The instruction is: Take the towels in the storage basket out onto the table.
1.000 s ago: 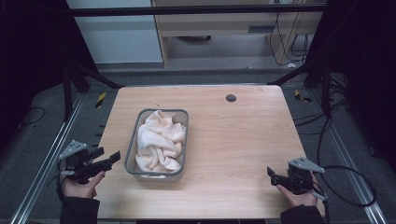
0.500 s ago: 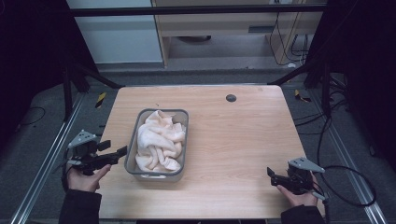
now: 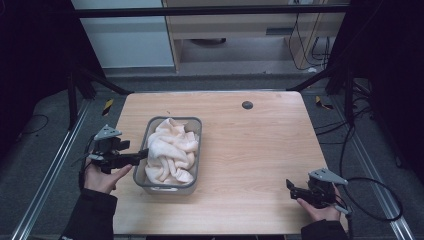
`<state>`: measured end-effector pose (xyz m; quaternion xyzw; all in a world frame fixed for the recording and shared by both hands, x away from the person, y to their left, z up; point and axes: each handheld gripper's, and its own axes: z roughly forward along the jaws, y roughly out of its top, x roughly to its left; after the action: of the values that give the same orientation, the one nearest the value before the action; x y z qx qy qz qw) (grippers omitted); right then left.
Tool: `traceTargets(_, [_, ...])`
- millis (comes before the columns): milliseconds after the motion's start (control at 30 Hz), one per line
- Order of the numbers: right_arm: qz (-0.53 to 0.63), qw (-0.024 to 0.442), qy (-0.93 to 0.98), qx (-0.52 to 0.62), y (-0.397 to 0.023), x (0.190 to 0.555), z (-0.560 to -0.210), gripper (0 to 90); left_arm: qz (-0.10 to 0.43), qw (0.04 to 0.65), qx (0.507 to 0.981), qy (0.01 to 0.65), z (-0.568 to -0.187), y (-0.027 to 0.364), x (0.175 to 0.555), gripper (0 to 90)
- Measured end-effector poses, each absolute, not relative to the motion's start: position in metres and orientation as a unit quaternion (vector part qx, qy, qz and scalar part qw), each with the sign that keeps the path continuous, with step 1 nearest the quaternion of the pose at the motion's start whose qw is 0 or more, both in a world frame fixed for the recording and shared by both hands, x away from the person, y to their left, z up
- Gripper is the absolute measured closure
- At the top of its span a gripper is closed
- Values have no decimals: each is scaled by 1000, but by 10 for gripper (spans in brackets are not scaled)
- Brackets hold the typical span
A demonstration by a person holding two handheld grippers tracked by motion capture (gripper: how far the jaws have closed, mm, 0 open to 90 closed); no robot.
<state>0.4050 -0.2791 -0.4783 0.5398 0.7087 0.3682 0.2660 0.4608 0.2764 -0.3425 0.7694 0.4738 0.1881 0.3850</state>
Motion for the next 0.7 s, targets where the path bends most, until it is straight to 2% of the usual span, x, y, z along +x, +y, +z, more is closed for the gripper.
traceTargets(700, [365,263,708,544,-283,406,-480,124,172,322,810,459,-340,233,487,200])
